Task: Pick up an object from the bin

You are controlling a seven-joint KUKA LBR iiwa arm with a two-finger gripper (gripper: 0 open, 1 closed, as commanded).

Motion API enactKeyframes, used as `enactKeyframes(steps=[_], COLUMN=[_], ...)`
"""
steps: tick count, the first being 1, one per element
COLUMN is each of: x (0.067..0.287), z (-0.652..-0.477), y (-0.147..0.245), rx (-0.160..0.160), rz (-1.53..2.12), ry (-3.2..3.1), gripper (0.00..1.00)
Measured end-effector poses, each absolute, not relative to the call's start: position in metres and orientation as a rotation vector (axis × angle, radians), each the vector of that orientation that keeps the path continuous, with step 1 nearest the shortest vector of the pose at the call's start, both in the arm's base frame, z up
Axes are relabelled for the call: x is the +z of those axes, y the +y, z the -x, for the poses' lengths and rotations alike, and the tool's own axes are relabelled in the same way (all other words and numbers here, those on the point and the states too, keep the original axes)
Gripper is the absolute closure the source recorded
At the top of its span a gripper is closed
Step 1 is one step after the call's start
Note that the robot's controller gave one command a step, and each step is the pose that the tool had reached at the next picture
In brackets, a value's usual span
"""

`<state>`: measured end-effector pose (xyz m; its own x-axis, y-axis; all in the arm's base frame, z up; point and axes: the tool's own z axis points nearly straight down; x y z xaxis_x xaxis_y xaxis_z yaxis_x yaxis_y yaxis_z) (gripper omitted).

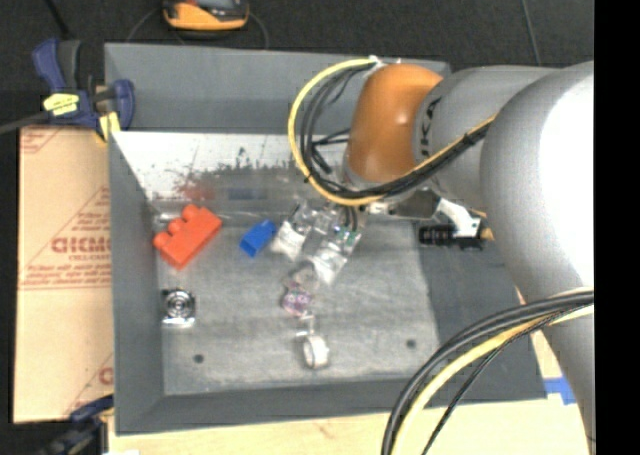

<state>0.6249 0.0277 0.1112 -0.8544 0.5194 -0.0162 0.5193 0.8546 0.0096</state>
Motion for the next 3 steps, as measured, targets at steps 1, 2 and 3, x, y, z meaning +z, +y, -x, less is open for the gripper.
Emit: enactKeyframes(steps=[1,2,3], x=[0.19,0.142,0.157], z=[-0.637,-0.623,-0.635], y=[0.03,0.035,0.03], rx=[0.006,-0.003,0.0], rz=[-0.82,-0.843,-0.833], ry=[3.02,3.027,3.022], gripper=[1.0,1.0,1.0])
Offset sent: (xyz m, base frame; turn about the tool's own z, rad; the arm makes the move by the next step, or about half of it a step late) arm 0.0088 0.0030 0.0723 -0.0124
